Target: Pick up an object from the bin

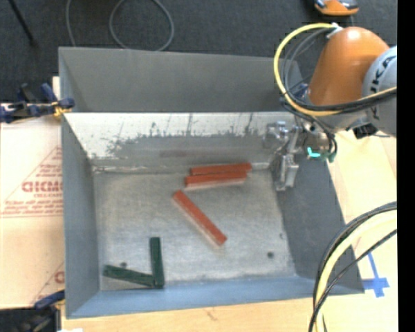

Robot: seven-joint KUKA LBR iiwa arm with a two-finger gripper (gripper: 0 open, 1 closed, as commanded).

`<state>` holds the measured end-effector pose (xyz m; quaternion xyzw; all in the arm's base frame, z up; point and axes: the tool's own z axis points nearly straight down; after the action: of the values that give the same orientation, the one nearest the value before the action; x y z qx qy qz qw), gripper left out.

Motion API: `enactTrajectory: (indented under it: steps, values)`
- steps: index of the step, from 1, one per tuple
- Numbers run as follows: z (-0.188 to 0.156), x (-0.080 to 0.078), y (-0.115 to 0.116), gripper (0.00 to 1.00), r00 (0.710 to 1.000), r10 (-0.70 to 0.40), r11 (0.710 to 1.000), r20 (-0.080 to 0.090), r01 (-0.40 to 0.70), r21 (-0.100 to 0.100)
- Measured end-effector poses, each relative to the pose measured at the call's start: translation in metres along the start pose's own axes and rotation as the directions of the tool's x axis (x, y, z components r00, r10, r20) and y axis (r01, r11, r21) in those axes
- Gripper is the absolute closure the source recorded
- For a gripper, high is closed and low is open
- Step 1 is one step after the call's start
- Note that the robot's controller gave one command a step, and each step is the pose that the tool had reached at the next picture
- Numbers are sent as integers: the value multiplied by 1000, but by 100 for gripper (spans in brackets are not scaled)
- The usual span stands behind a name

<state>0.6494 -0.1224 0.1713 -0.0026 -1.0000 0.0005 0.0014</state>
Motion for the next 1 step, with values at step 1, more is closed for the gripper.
enactTrajectory:
  steps: [1]
  values:
    - [103,22,88,0,999,-40,999,8,40,-2]
